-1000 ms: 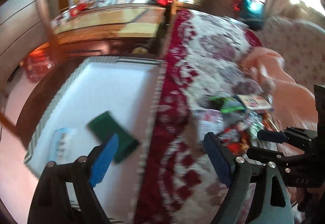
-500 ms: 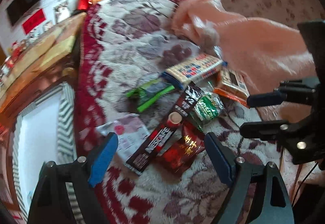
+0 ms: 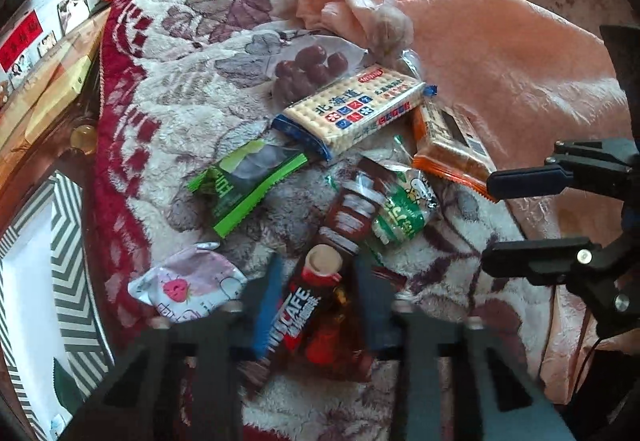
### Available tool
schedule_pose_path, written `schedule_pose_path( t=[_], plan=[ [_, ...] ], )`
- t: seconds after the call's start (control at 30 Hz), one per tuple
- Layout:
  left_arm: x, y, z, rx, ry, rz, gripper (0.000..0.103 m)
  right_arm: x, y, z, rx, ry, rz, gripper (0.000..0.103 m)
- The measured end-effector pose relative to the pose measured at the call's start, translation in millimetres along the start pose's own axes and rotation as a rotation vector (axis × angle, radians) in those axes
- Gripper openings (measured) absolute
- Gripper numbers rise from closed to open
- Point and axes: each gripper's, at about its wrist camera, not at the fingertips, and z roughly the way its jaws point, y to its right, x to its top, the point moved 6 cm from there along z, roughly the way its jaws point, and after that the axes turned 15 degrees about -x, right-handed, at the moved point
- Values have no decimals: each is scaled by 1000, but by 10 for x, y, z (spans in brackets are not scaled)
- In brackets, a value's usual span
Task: Organize snacks
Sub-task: 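Grasp the Nescafe coffee stick with the left tool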
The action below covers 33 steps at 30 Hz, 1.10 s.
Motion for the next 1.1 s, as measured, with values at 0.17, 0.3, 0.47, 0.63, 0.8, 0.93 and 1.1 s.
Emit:
schedule_pose_path(
  t=[0.17, 0.3, 0.47, 0.63, 0.8, 0.93, 1.1],
  plan=[
    [-39, -17, -96, 3, 24, -17, 13, -6, 1, 1, 3, 0, -1, 55],
    [-149, -83, -271, 11, 68, -73, 11, -24, -55, 15, 18, -7, -18, 55],
    [-313, -212, -540, 25, 149, -183, 11, -83, -252, 69, 81, -28, -47, 55],
    [-477, -302, -743, 58, 220, -271, 11, -115, -484, 209, 91, -56, -47, 62],
    [-646, -324, -855, 92, 257, -313, 11, -57, -722, 345, 103, -79, -32, 64],
    [-709, -326, -863, 91, 269, -326, 11, 25, -837, 499, 72, -95, -45, 64],
    [-701, -361, -769, 96, 273, -344, 12, 44, -952, 567, 13, -66, -157, 56]
  ],
)
